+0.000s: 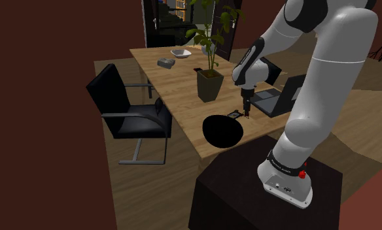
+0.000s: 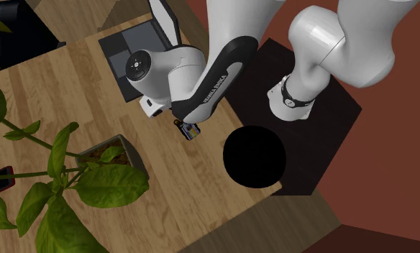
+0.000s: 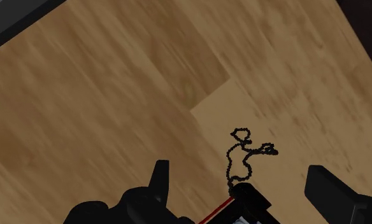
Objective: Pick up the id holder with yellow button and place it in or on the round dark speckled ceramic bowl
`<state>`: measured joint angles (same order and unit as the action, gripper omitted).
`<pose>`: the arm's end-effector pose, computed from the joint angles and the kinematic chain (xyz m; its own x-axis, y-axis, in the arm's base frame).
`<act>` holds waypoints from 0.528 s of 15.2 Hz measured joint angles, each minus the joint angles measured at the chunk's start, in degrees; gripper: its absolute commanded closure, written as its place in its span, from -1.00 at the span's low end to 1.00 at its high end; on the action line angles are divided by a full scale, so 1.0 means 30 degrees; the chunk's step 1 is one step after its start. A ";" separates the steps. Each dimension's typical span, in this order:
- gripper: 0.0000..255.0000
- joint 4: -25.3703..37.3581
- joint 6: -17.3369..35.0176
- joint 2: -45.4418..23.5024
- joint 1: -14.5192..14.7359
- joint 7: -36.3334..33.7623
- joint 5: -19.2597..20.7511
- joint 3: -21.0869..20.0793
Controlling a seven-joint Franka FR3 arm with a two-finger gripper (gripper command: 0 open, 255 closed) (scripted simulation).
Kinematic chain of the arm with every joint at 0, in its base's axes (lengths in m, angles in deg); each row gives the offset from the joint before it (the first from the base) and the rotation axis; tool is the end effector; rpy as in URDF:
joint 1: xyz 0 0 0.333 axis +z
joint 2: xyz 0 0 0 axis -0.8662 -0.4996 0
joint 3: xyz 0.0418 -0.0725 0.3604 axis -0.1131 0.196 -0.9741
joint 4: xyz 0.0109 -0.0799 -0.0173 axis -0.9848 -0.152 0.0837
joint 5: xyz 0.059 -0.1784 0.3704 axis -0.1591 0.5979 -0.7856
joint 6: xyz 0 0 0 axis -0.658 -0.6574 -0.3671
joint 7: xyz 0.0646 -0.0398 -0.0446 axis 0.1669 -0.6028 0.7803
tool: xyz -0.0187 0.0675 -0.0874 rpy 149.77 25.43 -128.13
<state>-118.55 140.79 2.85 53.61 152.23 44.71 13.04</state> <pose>0.3397 -0.3059 0.2348 0.8563 0.4862 -0.1744 0.4608 -0.8716 -0.1673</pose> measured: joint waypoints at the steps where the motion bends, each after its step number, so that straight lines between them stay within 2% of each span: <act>1: -1.00 -0.0002 0.0003 0.0000 0.0000 0.0000 -0.0001 0.0000; 2: 1.00 -0.0002 0.0003 0.0000 0.0000 0.0000 -0.0001 0.0000; 8: 1.00 0.0006 -0.0009 0.0018 -0.0004 -0.0002 0.0003 0.0010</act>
<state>-118.53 140.77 2.90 53.60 152.23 44.72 13.07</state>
